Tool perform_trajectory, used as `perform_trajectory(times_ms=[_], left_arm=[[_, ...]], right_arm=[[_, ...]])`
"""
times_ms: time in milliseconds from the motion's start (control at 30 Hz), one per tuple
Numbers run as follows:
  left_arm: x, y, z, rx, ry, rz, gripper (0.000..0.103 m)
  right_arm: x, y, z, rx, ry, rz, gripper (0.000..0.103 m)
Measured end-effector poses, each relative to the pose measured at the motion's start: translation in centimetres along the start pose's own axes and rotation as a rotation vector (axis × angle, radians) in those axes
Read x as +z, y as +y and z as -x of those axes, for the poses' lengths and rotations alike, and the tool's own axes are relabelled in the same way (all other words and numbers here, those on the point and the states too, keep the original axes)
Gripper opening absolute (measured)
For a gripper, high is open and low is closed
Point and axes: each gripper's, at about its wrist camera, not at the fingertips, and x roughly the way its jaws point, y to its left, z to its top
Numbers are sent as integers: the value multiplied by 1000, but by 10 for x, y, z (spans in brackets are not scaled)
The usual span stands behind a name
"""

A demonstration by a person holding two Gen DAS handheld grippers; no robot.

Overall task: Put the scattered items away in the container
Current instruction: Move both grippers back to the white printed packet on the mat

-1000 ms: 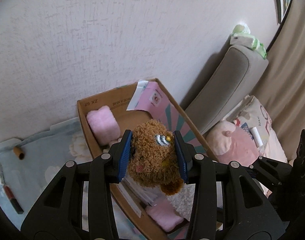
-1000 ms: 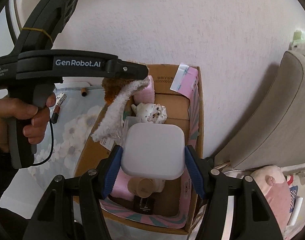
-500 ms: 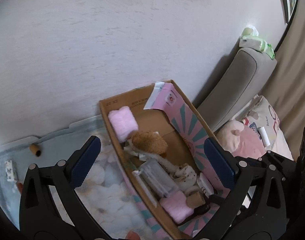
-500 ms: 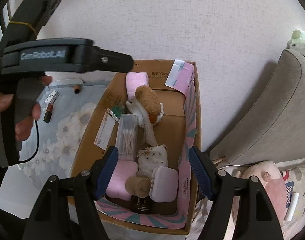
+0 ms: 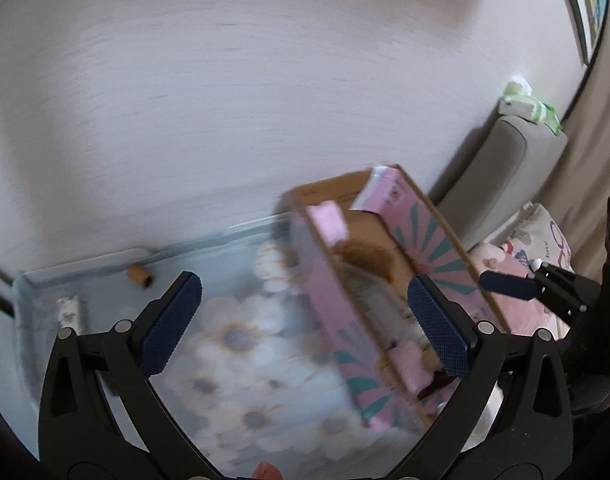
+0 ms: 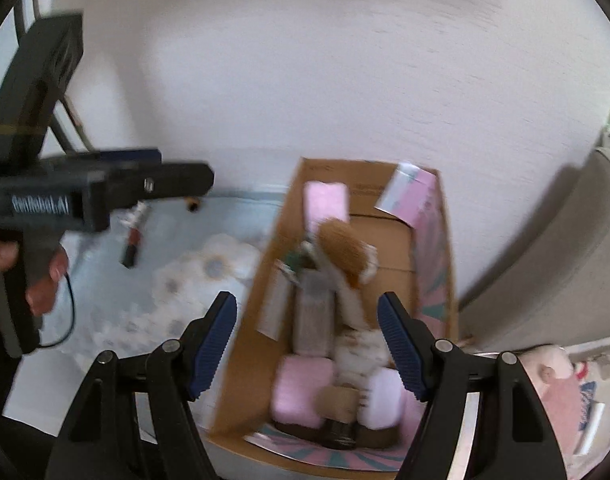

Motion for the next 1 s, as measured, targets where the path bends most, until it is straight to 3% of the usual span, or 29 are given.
perform_trajectory(times_ms=[267, 400, 500, 633, 867, 1000], left_arm=[[-17, 96, 39, 106, -35, 120, 102], [-31, 150, 50, 144, -33, 184, 102], [-48, 177, 54, 176, -25, 173, 102], [-77, 207, 43, 225, 14, 105, 102], [-90, 274, -12, 180, 79, 261, 102], [-85, 290, -51, 168, 116, 273, 100]], right_arm=[[28, 54, -15, 91, -38, 51, 69], [38, 89, -37, 118, -20, 78, 69], [42, 111, -56, 134, 4, 105, 69], [43, 134, -83, 199, 41, 123, 69], [47, 171, -144, 214, 113, 147, 69], [46, 193, -187, 197, 117, 112, 69]])
